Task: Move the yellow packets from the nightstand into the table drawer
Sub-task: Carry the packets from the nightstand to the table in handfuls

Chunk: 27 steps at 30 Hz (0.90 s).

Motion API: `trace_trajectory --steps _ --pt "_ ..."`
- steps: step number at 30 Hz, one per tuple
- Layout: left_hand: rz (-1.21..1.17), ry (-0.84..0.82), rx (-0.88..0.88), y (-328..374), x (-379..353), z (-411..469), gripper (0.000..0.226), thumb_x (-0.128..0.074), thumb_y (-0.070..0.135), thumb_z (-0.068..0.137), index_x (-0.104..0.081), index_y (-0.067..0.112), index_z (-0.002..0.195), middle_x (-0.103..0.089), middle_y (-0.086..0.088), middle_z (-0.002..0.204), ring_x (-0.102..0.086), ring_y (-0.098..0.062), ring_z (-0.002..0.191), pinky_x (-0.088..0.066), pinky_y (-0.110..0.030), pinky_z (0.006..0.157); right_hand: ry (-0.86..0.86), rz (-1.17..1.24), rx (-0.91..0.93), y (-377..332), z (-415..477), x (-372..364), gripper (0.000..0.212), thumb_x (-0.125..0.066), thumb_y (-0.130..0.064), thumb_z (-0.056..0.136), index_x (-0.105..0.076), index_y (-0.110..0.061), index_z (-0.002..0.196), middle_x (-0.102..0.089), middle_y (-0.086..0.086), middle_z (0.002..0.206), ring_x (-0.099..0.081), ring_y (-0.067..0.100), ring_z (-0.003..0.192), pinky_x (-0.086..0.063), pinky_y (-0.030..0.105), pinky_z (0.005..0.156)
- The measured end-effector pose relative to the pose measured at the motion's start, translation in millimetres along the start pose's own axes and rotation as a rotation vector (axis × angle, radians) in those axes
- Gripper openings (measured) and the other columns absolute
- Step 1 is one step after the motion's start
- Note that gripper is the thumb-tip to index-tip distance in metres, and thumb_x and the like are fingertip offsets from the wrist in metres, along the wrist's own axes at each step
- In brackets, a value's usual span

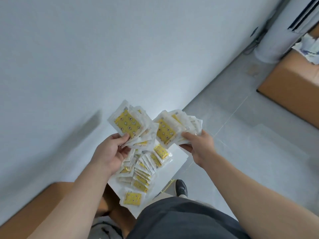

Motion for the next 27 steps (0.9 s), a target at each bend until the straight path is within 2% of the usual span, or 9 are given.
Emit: trace_trajectory --steps 3,5,9,12,17,22,24,27 --pt "0.106 -0.119 -0.043 5.4 -34.5 -8.8 0.015 -0.065 0.000 0.090 -0.060 0.012 0.083 -0.074 -0.006 0.085 -0.069 -0.016 0.073 -0.053 -0.024 0.061 0.044 0.119 0.048 -10.8 -11.7 26.2 0.033 -0.073 0.006 0.085 -0.063 -0.008 0.114 -0.075 0.014 0.102 -0.077 0.027 0.081 -0.062 0.036 0.065" --pt "0.157 -0.204 -0.049 3.4 -62.4 -13.5 0.017 -0.064 -0.001 0.090 -0.060 0.012 0.081 -0.075 -0.006 0.083 -0.071 -0.016 0.070 -0.055 -0.024 0.056 0.089 0.198 0.086 -15.9 -19.7 49.9 0.033 -0.073 0.006 0.085 -0.064 -0.008 0.113 -0.076 0.013 0.102 -0.077 0.027 0.084 -0.062 0.037 0.067" --pt "0.257 -0.369 -0.033 -14.5 -123.7 -30.1 0.012 -0.063 -0.001 0.089 -0.062 0.010 0.085 -0.077 -0.007 0.087 -0.074 -0.018 0.073 -0.057 -0.023 0.054 0.179 0.335 0.169 -29.4 -37.4 103.7 0.028 -0.071 0.005 0.087 -0.065 -0.010 0.110 -0.077 0.010 0.098 -0.077 0.024 0.083 -0.062 0.036 0.067" --pt "0.338 -0.481 -0.020 -39.5 -175.8 -46.4 0.009 -0.064 0.000 0.089 -0.064 0.009 0.088 -0.076 -0.009 0.094 -0.074 -0.019 0.079 -0.061 -0.026 0.065 0.236 0.419 0.236 -43.0 -50.2 148.8 0.028 -0.070 0.005 0.088 -0.065 -0.010 0.110 -0.077 0.009 0.099 -0.076 0.025 0.085 -0.062 0.036 0.068" --pt "0.417 -0.633 0.009 -92.9 -271.1 -83.9 0.010 -0.065 0.003 0.087 -0.065 0.009 0.095 -0.077 -0.008 0.101 -0.073 -0.020 0.088 -0.058 -0.029 0.081 0.293 0.531 0.349 -69.6 -60.5 236.9 0.028 -0.071 0.004 0.088 -0.066 -0.010 0.112 -0.077 0.010 0.102 -0.076 0.026 0.090 -0.062 0.037 0.072" --pt "0.458 -0.766 0.078 -158.6 -364.5 -130.4 0.023 -0.066 0.008 0.076 -0.069 0.010 0.098 -0.077 -0.007 0.102 -0.075 -0.016 0.083 -0.061 -0.023 0.070 0.346 0.619 0.415 -93.7 -66.2 346.2 0.033 -0.072 0.005 0.086 -0.064 -0.006 0.117 -0.076 0.014 0.107 -0.076 0.028 0.093 -0.062 0.038 0.072" --pt "0.479 -0.804 0.102 -186.5 -398.9 -148.7 0.021 -0.065 0.008 0.077 -0.070 0.009 0.097 -0.077 -0.007 0.102 -0.075 -0.016 0.083 -0.061 -0.023 0.072 0.368 0.625 0.441 -102.4 -71.4 391.2 0.033 -0.072 0.005 0.086 -0.064 -0.006 0.117 -0.076 0.015 0.108 -0.076 0.028 0.094 -0.062 0.039 0.074" --pt "0.521 -0.856 0.144 -227.3 -449.3 -174.9 0.019 -0.064 0.007 0.081 -0.070 0.008 0.098 -0.077 -0.007 0.102 -0.076 -0.016 0.082 -0.061 -0.021 0.066 0.425 0.650 0.479 -113.7 -78.2 455.4 0.035 -0.073 0.003 0.086 -0.064 -0.005 0.119 -0.075 0.016 0.110 -0.075 0.030 0.096 -0.062 0.041 0.075"
Point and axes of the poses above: each hand's wrist, its own z-axis towards the middle knuckle, its own x-axis out of the back of the hand, y = z × x, the point moved 2 cm from there along z, towards the middle knuckle
